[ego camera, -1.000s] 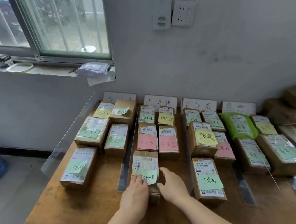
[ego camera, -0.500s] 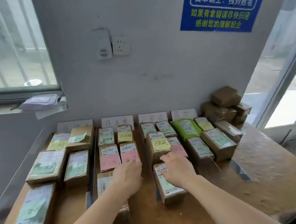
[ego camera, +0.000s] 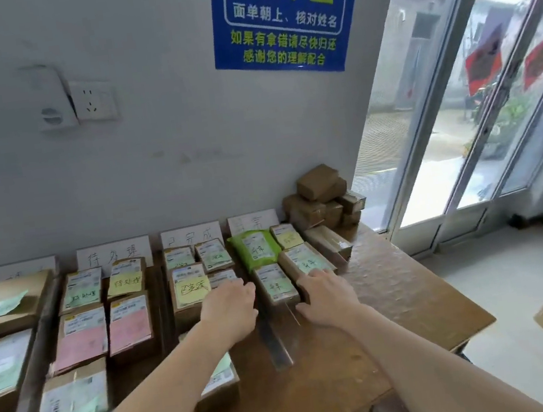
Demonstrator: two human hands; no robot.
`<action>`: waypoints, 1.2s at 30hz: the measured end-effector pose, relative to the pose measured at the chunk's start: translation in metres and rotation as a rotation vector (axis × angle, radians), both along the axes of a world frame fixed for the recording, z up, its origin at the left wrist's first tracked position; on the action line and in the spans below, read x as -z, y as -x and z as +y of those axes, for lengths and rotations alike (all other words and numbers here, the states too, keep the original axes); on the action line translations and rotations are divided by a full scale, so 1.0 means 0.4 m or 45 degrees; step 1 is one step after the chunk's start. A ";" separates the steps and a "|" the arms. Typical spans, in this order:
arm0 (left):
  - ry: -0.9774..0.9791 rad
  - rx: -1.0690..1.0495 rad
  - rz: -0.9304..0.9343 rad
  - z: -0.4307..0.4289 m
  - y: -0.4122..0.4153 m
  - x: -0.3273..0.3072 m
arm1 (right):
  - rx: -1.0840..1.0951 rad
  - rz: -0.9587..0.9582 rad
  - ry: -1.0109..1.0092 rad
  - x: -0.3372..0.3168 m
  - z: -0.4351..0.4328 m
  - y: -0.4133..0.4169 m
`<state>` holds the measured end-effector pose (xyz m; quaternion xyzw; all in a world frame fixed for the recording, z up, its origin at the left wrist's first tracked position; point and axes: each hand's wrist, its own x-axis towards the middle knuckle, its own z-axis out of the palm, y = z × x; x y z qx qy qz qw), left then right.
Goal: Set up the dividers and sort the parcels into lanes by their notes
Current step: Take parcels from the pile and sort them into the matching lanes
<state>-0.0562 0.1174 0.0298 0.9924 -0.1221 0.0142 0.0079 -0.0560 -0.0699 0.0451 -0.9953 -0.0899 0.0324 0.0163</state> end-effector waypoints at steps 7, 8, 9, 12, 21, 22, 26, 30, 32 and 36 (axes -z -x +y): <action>0.045 -0.029 0.023 -0.255 -0.083 -0.025 | -0.017 0.023 0.003 -0.013 -0.250 -0.099; 0.058 -0.031 0.019 -0.289 -0.097 -0.028 | -0.016 0.023 -0.007 -0.014 -0.285 -0.114; 0.067 -0.032 0.019 -0.321 -0.112 -0.030 | -0.006 0.022 -0.026 -0.018 -0.316 -0.127; 0.078 -0.029 0.004 -0.402 -0.157 -0.042 | 0.009 -0.011 -0.052 -0.028 -0.407 -0.168; 0.035 -0.031 0.000 -0.568 -0.375 -0.078 | -0.013 -0.024 -0.046 -0.025 -0.580 -0.376; 0.025 -0.034 -0.005 -0.582 -0.407 -0.080 | -0.008 -0.028 -0.050 -0.025 -0.593 -0.409; 0.028 -0.054 -0.014 -0.622 -0.534 -0.087 | -0.010 -0.073 -0.046 -0.027 -0.636 -0.537; 0.036 -0.064 -0.016 -0.649 -0.650 -0.093 | 0.007 -0.091 -0.072 -0.025 -0.667 -0.658; 0.037 -0.078 -0.011 -0.658 -0.705 -0.095 | 0.001 -0.092 -0.069 -0.020 -0.677 -0.711; 0.048 -0.094 0.007 -0.679 -0.799 -0.090 | -0.017 -0.079 -0.052 -0.001 -0.699 -0.810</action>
